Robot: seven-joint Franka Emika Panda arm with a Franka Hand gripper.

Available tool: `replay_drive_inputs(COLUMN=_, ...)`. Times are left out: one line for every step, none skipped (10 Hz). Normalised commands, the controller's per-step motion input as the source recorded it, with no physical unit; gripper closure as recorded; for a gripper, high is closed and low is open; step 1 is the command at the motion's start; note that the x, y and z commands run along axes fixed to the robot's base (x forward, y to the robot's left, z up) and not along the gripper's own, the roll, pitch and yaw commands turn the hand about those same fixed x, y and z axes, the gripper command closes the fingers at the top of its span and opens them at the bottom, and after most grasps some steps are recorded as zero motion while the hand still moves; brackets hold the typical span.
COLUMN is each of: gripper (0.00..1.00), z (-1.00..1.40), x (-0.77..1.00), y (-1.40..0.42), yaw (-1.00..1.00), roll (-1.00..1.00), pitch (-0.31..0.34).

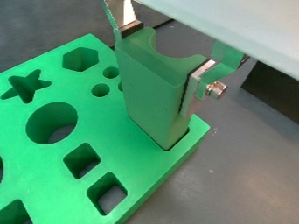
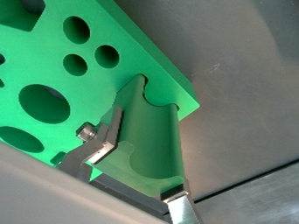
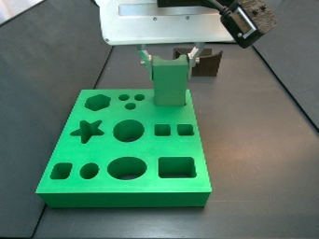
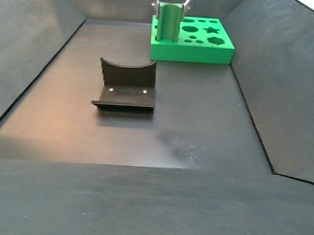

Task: Pick up the arch object. Move up. Move to above the board. Insert the arch object.
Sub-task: Insert the arch object.

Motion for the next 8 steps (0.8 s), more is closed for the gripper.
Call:
replay_drive_inputs(gripper=1.0, z=-0.57, x=0.1, y=0.0, yaw=0.0, roll=0.0, pitch=0.0)
replay_drive_inputs(gripper=1.0, z=-0.56, x=0.18, y=-0.03, yaw=0.0, roll=0.1, pitch=0.026)
replay_drive_inputs(gripper=1.0, z=-0.51, x=0.39, y=-0.03, yaw=0.0, roll=0.18, pitch=0.164)
replay_drive_inputs(gripper=1.0, z=-0.37, x=0.25, y=-0.01, yaw=0.0, roll=0.18, pitch=0.091)
replay_drive_inputs(gripper=1.0, z=-0.37, x=0.21, y=0.0, yaw=0.0, roll=0.09, pitch=0.076)
replay_drive_inputs(gripper=1.0, z=-0.33, x=0.18, y=0.0, yaw=-0.03, roll=0.07, pitch=0.116)
replay_drive_inputs(gripper=1.0, z=0.0, x=0.0, y=0.04, yaw=-0.01, roll=-0.05, pitch=0.0)
replay_drive_inputs(gripper=1.0, z=0.0, x=0.0, y=0.0, yaw=0.0, roll=0.0, pitch=0.0)
